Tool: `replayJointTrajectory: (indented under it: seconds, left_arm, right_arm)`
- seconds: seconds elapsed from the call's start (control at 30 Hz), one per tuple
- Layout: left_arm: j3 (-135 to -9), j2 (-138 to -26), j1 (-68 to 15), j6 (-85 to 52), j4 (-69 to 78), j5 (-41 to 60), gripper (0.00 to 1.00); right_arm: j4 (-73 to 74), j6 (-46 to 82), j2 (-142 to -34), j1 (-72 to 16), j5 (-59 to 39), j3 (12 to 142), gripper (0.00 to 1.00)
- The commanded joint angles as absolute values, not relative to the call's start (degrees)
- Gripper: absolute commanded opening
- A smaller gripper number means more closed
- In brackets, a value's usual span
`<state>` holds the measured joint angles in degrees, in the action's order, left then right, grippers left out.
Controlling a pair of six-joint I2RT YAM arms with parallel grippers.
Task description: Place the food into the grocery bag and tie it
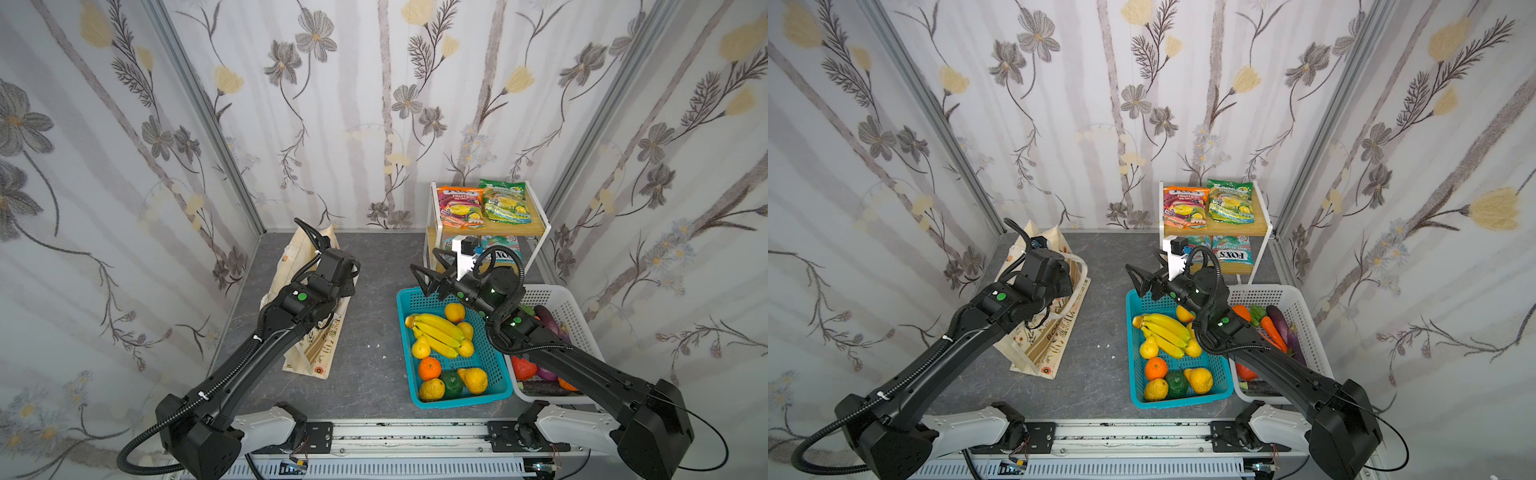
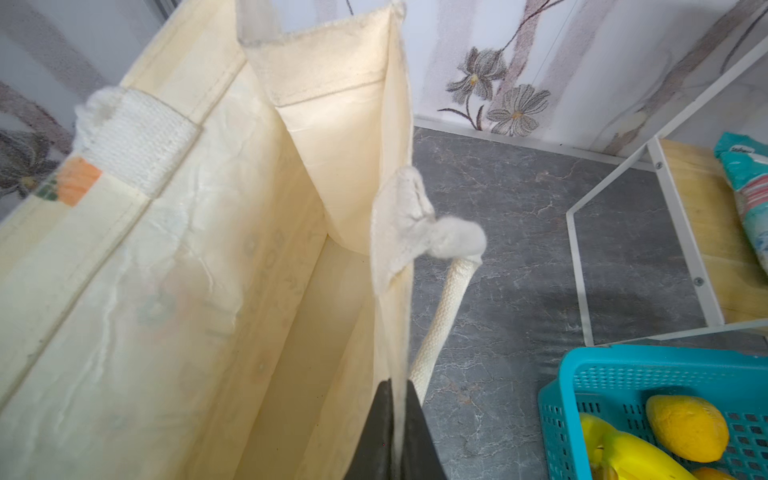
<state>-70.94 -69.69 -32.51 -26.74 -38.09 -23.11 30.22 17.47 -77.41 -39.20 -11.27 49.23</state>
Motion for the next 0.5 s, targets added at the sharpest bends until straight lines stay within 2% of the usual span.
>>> replayJointTrajectory:
  seconds: [0.0,0.07,0.17,0.2,0.23,0.27,0.37,0.47]
  left_arm:
    - [-73.65,-69.07,-32.52,-25.93,-34.41,-22.4,0.63]
    - [-75.72,-67.99,-32.21,-24.6,-34.33,-22.85,0.74]
    - [-78.21,-66.61,-30.53,-19.97,-34.22,-21.06,0.8]
    - [-78.77,-66.09,-29.44,-18.87,-34.26,-20.63,0.86]
    - [-79.0,-65.49,-28.21,-18.12,-34.19,-19.84,0.96]
    - [-78.94,-64.59,-25.99,-17.34,-34.03,-18.05,1.0]
    - [-77.37,-61.51,-15.06,-16.7,-33.42,-10.71,1.0]
    - [-75.05,-59.97,-7.58,-16.14,-33.26,-9.05,1.0]
  right_arm:
    - [28.94,18.53,-79.3,-40.75,-8.2,51.68,1.0]
    - [28.24,18.84,-80.67,-42.0,-6.75,53.0,1.0]
    - [26.45,18.99,-83.36,-43.73,-4.15,55.55,1.0]
    - [24.39,18.94,-84.54,-44.12,-3.58,57.24,1.0]
    - [22.65,18.85,-85.46,-44.25,-3.56,58.54,1.0]
    - [21.17,18.73,-86.37,-44.43,-3.6,59.81,1.0]
    - [21.78,18.79,-87.94,-44.56,-6.29,60.97,1.0]
    - [23.53,20.47,-89.37,-44.72,-8.53,62.19,1.0]
